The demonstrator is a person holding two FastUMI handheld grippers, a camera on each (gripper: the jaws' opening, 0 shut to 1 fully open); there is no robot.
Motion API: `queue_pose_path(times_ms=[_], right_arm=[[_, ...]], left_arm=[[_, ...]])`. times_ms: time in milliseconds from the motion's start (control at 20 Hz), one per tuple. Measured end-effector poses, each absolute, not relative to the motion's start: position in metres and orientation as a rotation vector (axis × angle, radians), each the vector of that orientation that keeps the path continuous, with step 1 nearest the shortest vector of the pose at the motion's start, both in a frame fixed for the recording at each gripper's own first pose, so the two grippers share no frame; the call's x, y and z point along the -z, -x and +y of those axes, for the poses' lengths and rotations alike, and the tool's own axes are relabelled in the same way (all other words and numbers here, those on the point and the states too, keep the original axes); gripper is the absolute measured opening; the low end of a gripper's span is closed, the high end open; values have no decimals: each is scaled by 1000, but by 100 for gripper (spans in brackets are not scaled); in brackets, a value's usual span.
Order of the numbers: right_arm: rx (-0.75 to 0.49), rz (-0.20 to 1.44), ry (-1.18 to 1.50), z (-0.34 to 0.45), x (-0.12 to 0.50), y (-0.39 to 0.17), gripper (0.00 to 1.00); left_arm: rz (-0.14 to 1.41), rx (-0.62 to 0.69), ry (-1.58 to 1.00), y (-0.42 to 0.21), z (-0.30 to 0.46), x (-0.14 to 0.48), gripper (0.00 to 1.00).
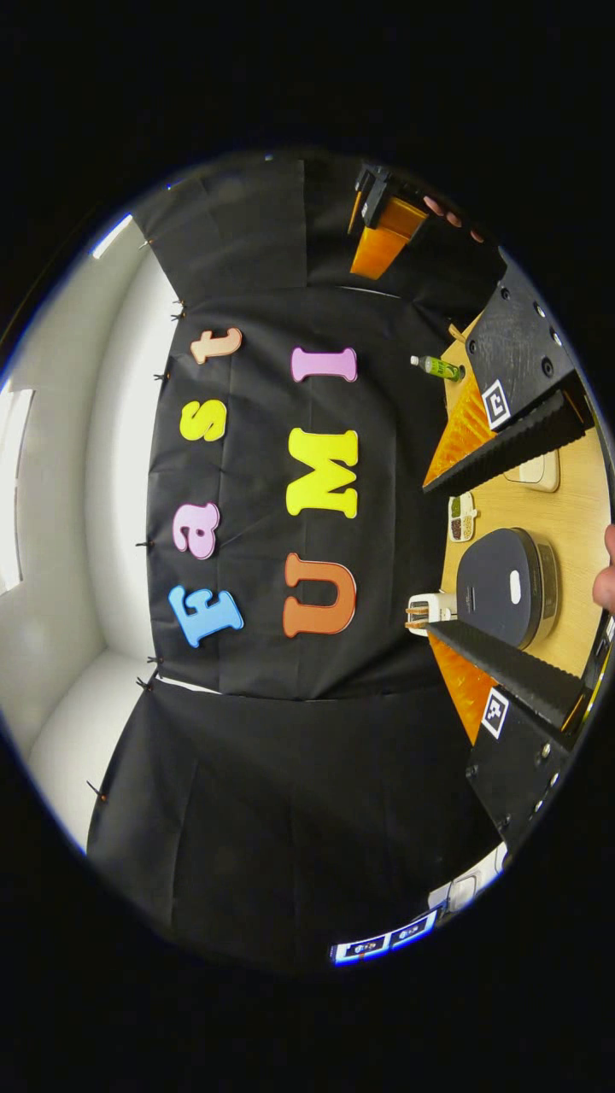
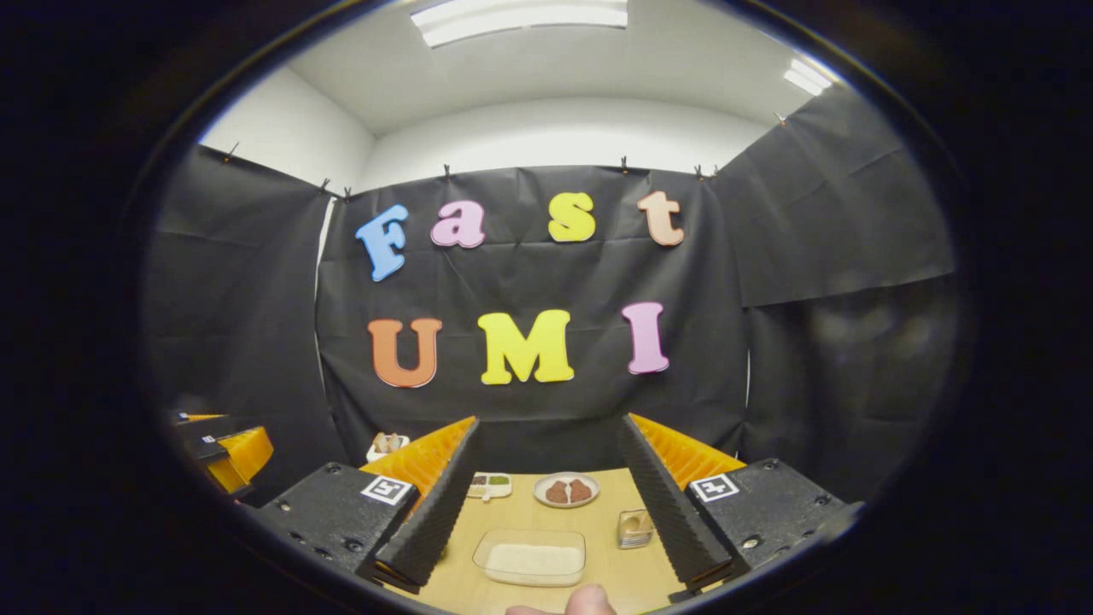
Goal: Close the left gripper, press the button to open the rice cooker; take a wooden spoon from the chopstick holder with the right hand, scoop a spoonful of rice and pour it into the rice cooker, then put the wooden spoon back into the chopstick holder.
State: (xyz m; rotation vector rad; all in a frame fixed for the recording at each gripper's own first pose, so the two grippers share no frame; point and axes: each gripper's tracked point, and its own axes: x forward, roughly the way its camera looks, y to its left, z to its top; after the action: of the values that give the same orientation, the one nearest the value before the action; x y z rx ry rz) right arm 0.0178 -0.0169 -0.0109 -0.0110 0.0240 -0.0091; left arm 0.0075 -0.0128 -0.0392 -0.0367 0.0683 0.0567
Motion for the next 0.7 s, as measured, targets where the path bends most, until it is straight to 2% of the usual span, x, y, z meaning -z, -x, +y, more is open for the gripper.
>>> queue_pose_path(times_ms=[450, 500, 550, 600, 700], right_arm=[[-80, 88, 0, -14, 54, -110, 100], [-89, 100, -4, -15, 62, -123, 100], [-94, 112, -7, -18, 69, -135, 100], [-98, 126, -14, -20, 76, -146, 100], [-106, 155, -42, -24, 94, -165, 100]], left_arm=[[285, -161, 54, -56, -9, 103, 94], [320, -168, 55, -62, -9, 114, 99], [357, -176, 52, -67, -7, 125, 81], [399, -185, 49, -71, -5, 138, 70], [477, -188, 68, -83, -9, 159, 62]])
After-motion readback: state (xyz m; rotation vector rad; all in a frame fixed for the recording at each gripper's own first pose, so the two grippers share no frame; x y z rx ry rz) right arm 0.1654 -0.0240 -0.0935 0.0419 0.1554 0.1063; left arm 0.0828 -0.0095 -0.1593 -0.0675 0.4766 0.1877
